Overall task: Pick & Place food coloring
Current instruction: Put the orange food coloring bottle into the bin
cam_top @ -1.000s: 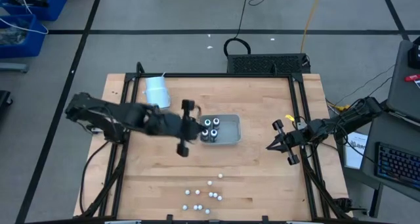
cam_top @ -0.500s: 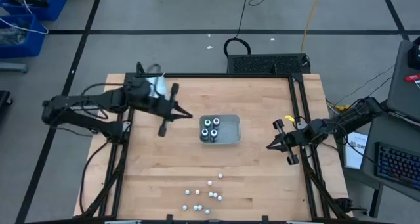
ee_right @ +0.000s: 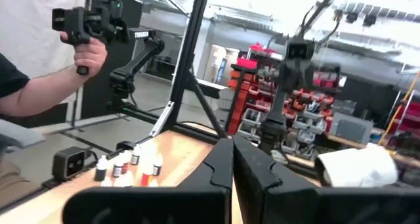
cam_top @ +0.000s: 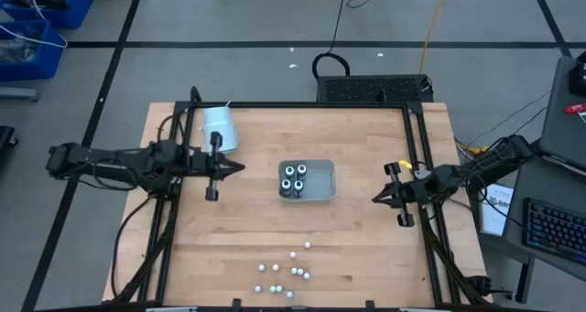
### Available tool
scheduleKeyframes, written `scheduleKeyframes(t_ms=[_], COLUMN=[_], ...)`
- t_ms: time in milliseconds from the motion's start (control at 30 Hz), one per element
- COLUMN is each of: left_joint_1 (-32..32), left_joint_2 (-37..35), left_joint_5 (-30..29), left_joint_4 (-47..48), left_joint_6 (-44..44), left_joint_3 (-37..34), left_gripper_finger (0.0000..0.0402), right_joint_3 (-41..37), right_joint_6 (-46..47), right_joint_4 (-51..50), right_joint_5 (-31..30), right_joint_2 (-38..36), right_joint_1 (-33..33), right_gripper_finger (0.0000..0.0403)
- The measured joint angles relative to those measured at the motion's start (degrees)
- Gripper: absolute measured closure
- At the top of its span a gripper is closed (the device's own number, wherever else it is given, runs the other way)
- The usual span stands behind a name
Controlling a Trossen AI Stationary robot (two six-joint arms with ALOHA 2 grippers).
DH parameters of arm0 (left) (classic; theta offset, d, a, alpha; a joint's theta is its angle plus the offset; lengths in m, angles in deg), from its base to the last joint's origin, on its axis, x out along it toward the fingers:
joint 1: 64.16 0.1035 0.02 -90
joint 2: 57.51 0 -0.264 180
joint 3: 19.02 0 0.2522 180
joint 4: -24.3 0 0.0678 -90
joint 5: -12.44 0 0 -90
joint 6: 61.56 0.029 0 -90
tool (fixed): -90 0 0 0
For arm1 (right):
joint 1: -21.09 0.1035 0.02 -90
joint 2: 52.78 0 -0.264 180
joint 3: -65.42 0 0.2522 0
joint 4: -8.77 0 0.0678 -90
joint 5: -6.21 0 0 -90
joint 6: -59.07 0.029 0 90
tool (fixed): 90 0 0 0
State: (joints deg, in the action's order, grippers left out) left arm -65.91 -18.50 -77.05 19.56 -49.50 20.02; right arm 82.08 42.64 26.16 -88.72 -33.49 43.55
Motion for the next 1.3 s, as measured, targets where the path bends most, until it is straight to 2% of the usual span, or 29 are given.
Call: scheduleKeyframes(t_ms=[133,433,533,800,1033,1167,1300], left_joint_1=[-1.4,-4.0,-4.1,-4.1,-3.9,-3.1,-3.9], left_joint_2=[-3.6,-5.6,-5.7,-5.7,-5.7,-5.7,-5.7], left_joint_5=[-5.6,-7.1,-7.1,-7.1,-7.3,-12.8,-19.7], left_joint_4=[-1.4,-12.3,-14.4,-12.5,-9.7,-10.0,-10.4], left_joint_6=[-0.4,2.4,2.5,2.2,0.8,-6.5,-7.6], left_joint_3=[-5.8,-16.4,-18.9,-19.2,-19.2,-19.2,-21.1], left_gripper_finger=[0.0394,0.0397,0.0397,0.0396,0.0397,0.0394,0.0396], right_joint_3=[0.0,0.0,0.0,0.0,0.0,0.0,0.0], right_joint_6=[-2.6,1.6,1.9,3.8,3.9,5.0,7.0], right_joint_4=[0.8,1.4,1.9,1.9,0.1,-0.7,-1.6], right_joint_5=[0.1,0.0,-2.3,-14.8,-16.0,-15.9,-15.9], right_joint_2=[0.0,0.0,0.0,0.0,0.0,0.0,0.0], right_joint_1=[0.0,0.0,0.0,0.0,0.0,0.0,0.0], right_gripper_finger=[0.0403,0.0403,0.0403,0.0403,0.0403,0.0403,0.0403])
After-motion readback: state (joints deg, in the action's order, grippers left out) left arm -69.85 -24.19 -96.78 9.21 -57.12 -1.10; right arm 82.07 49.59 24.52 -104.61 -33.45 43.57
